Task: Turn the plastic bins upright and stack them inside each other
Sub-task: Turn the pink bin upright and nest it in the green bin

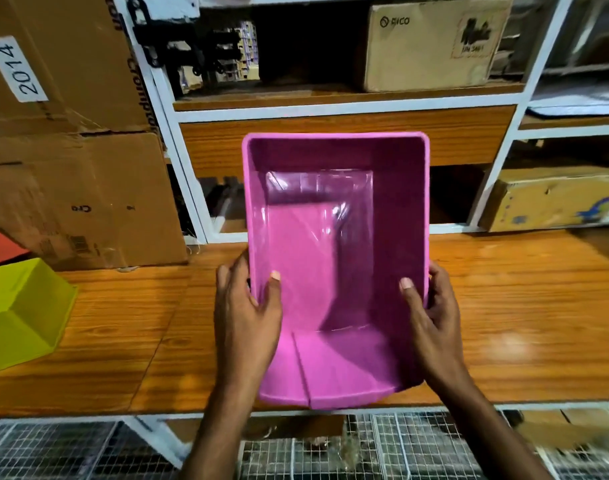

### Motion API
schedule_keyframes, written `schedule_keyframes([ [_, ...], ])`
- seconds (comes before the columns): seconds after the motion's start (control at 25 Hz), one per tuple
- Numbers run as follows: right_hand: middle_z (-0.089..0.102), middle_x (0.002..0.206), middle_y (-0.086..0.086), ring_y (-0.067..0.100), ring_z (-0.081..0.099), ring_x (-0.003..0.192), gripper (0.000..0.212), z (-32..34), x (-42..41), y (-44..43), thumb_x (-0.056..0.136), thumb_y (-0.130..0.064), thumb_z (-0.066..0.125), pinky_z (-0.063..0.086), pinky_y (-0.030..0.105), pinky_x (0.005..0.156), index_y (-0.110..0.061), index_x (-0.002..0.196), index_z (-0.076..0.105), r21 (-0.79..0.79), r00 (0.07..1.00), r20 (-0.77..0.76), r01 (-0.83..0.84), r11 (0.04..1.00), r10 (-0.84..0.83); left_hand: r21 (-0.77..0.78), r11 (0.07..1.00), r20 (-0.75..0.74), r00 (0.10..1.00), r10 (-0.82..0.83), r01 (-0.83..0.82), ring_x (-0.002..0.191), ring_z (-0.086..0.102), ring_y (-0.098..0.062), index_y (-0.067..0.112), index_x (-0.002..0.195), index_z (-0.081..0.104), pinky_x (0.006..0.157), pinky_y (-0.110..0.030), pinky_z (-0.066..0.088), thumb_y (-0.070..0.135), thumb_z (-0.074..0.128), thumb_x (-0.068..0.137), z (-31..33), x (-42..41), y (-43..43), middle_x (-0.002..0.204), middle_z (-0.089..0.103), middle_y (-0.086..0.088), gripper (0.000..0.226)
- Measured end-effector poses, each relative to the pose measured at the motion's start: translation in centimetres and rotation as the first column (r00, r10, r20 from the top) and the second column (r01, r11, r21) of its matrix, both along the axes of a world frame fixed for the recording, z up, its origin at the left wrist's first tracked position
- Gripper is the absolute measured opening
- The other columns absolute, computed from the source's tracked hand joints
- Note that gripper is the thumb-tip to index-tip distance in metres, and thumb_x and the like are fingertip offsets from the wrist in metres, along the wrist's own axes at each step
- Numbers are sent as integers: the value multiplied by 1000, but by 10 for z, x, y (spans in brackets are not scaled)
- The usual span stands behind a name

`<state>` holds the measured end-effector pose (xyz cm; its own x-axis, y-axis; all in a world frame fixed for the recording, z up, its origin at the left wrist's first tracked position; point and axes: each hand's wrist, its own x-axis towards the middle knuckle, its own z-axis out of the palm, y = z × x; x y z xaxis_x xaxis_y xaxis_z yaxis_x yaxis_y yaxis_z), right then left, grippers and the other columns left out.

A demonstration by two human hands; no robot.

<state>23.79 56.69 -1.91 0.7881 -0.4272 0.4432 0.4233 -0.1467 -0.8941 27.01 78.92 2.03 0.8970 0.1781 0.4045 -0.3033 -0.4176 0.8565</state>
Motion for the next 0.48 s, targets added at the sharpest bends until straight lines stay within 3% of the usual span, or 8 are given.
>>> schedule_keyframes([
  [0.08, 65, 100, -22, -8, 59, 87, 15, -7, -11, -18, 107, -13, 48, 48, 16, 79, -12, 122, 50, -92, 989, -6, 149, 985, -150, 89, 996, 225, 974, -16, -4, 96, 58, -2, 14, 137, 62, 76, -28, 62, 9, 60, 96, 15, -16, -24, 112, 44, 14, 41],
  [0.16, 61, 93, -17, -12, 58, 77, 9, -16, -13, -42, 108, -18, 46, 44, 24, 72, -16, 115, 41, -160, 962, -77, 249, 955, -264, 275, 961, 437, 892, -118, -8, 81, 50, -5, 9, 142, 58, 68, -17, 53, 4, 60, 88, 27, -43, -58, 106, 48, 7, 54],
  [0.28, 53, 80, -5, -4, 52, 65, 20, -26, -24, -88, 108, -29, 46, 38, 35, 65, -12, 105, 36, -163, 941, -148, 279, 946, -303, 501, 866, 555, 764, -328, 8, 78, 54, -11, 15, 147, 50, 60, -26, 49, 9, 63, 79, 27, -85, -125, 103, 57, 1, 70],
  [0.36, 53, 79, -2, 0, 48, 65, 29, -29, -35, -126, 103, -40, 47, 43, 43, 65, -12, 103, 39, -134, 930, -183, 297, 945, -318, 523, 848, 526, 749, -403, 88, 86, 60, -13, 15, 147, 52, 70, -28, 53, 14, 66, 80, 27, -100, -167, 108, 62, -2, 69],
  [0.48, 55, 76, 4, 15, 49, 69, 26, -32, -52, -189, 94, -45, 59, 44, 48, 65, -21, 95, 49, -2, 917, -293, 282, 960, -270, 455, 853, 459, 753, -471, 256, 111, 60, -18, 13, 148, 51, 98, -31, 51, 13, 67, 85, 31, -105, -216, 126, 58, -6, 65],
])
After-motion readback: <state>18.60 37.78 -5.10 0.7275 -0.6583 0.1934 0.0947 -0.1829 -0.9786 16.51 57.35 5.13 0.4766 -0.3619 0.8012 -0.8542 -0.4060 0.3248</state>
